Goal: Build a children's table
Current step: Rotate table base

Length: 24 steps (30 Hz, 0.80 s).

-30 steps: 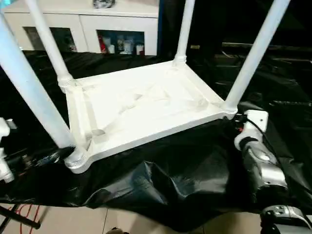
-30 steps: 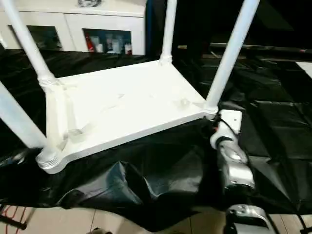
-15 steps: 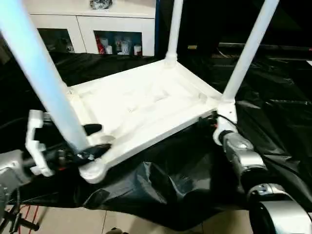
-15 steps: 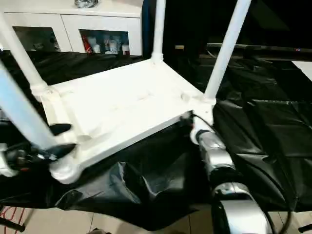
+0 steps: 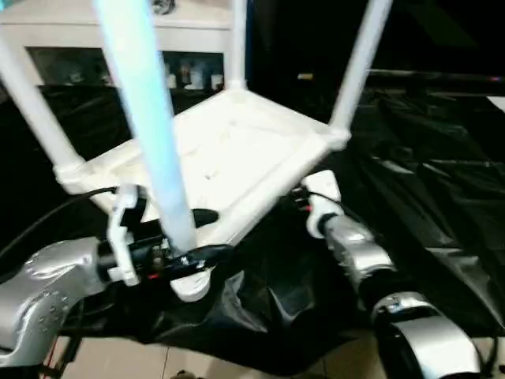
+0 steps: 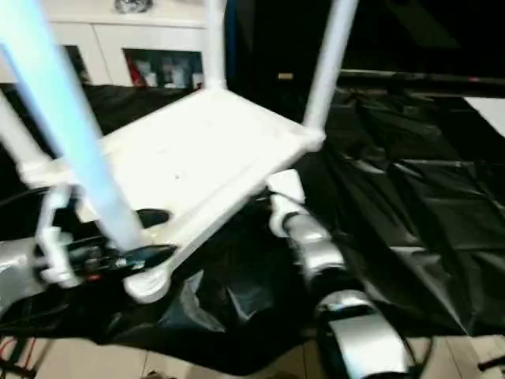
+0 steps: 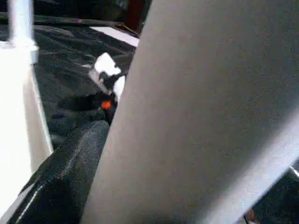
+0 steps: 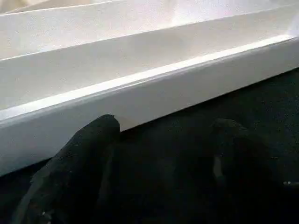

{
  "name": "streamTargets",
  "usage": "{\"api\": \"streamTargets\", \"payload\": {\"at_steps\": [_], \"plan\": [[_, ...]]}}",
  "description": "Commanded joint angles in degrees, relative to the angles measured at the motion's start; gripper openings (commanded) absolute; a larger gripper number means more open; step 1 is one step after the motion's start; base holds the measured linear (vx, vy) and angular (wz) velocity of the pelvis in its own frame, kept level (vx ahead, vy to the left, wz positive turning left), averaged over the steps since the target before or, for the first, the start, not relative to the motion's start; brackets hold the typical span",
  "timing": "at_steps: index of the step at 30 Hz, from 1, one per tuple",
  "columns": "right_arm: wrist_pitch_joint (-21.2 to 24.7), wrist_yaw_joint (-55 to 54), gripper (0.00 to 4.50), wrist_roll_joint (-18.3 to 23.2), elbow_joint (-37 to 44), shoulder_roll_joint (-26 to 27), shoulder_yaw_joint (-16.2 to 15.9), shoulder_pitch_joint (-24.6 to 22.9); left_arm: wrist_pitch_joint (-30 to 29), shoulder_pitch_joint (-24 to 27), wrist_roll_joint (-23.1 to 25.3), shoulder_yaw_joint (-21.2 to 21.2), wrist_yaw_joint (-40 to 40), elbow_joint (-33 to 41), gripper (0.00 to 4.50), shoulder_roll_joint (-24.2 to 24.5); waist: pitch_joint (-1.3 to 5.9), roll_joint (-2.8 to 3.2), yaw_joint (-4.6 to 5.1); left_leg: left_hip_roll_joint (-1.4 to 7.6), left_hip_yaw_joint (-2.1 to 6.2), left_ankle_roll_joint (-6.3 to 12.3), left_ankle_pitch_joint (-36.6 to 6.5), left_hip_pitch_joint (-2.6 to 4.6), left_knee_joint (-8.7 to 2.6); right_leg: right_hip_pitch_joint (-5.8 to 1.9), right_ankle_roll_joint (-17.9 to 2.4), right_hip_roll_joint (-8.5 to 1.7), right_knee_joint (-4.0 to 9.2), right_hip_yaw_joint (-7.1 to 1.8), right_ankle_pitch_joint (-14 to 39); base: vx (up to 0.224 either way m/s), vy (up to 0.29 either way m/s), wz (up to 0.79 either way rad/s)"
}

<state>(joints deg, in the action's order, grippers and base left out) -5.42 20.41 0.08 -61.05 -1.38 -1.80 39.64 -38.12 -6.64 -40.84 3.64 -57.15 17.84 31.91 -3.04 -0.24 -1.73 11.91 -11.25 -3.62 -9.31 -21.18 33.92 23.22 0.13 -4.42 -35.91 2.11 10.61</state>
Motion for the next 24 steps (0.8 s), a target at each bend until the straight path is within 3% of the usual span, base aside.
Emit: {"api": "streamTargets", "payload": {"at_steps": [1,14,19,21,24], "plan": [[-1.7,3.6,3.71,-0.2,-0.1,2.9,-2.3,2.0,-1.4,-1.8,-0.4,-3.0,-0.1,1.4,4.38,-0.5,3.39,0.53,-0.40,0.67,0.72,-2.66,-20.3,0.80,-4.25,-1.81,-10.6,-2.26,4.32,-1.86,16.1,0.000,0.000,0.00],[-3.6,15.1,3.71,0.4,1.5,6.2,-4.7,0.4,-1.9,-7.4,0.6,-9.3,1.2,-1.0,4.38,-6.3,3.42,0.73,-0.43,0.86,0.71,-2.34,-20.1,0.99,-4.25,-1.96,-12.5,-2.31,4.27,-1.84,14.3,0.000,0.000,0.00],[-4.0,11.7,3.71,-0.1,0.5,5.9,-2.9,1.2,0.6,-10.2,4.5,-10.8,2.6,-5.3,4.38,-8.1,3.43,0.90,-0.41,0.80,0.74,-2.57,-20.4,1.02,-4.28,-1.97,-12.4,-2.34,4.38,-1.86,14.2,0.000,0.000,0.00],[-4.1,10.4,3.71,-0.3,0.2,5.5,-2.3,1.5,1.8,-11.1,6.2,-11.1,3.4,-6.9,4.38,-8.4,3.52,1.25,-0.48,0.77,0.86,-2.73,-20.1,0.93,-4.30,-2.10,-12.5,-2.34,4.30,-1.80,13.3,0.000,0.000,0.00],[-3.7,5.8,3.71,-1.0,-0.5,3.8,-1.2,2.1,5.2,-12.7,10.6,-11.6,5.7,-10.5,4.38,-8.4,3.54,1.21,-0.55,0.70,0.83,-2.70,-19.7,1.06,-4.25,-2.10,-12.4,-2.28,4.43,-1.73,12.8,0.000,0.000,0.00]]}}
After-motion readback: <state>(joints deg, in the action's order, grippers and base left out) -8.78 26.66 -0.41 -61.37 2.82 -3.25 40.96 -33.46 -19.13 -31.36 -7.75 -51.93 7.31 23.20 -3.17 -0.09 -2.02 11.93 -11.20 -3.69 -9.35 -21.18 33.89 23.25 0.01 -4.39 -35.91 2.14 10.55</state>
